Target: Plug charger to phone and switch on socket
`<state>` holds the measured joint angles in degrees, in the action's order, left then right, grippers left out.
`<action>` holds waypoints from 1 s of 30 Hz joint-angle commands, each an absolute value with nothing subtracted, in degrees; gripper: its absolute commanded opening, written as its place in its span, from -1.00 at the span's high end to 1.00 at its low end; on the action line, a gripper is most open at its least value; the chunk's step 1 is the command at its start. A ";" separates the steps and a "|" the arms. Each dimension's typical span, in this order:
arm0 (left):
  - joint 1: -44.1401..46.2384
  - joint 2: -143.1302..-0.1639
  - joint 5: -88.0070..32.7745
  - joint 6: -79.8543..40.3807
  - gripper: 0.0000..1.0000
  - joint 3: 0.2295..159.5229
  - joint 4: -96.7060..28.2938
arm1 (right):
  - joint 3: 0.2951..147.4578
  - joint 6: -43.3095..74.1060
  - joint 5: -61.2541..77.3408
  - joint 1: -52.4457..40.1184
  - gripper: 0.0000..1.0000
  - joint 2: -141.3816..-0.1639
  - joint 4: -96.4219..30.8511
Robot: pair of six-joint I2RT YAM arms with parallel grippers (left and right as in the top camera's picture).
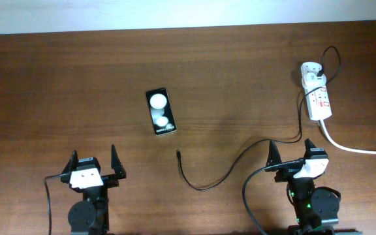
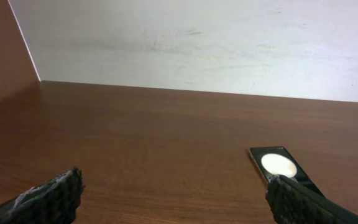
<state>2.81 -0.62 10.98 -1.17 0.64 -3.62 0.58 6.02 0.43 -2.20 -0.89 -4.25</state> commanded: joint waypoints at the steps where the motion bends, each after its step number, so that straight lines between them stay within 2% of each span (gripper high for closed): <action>1: 2.46 -0.36 11.60 -1.72 -0.98 0.49 -3.73 | 0.32 6.22 -0.25 -2.72 -0.97 -0.21 -4.60; 26: 2.46 -0.51 11.62 -1.74 -0.98 0.51 -3.73 | 0.32 6.22 -0.25 -2.72 -0.97 -0.21 -4.60; 27: 2.46 -0.51 11.05 -1.85 -0.98 0.54 -2.11 | 0.32 6.22 -0.25 -2.72 -0.97 -0.21 -4.60; 29: 2.46 -0.51 1.67 -1.93 -0.98 0.54 0.91 | 0.32 6.22 -0.25 -2.72 -0.97 -0.21 -4.60; 30: 2.46 -0.51 1.67 -1.93 -0.98 0.54 2.90 | 0.32 6.22 -0.25 -2.72 -0.97 -0.21 -4.60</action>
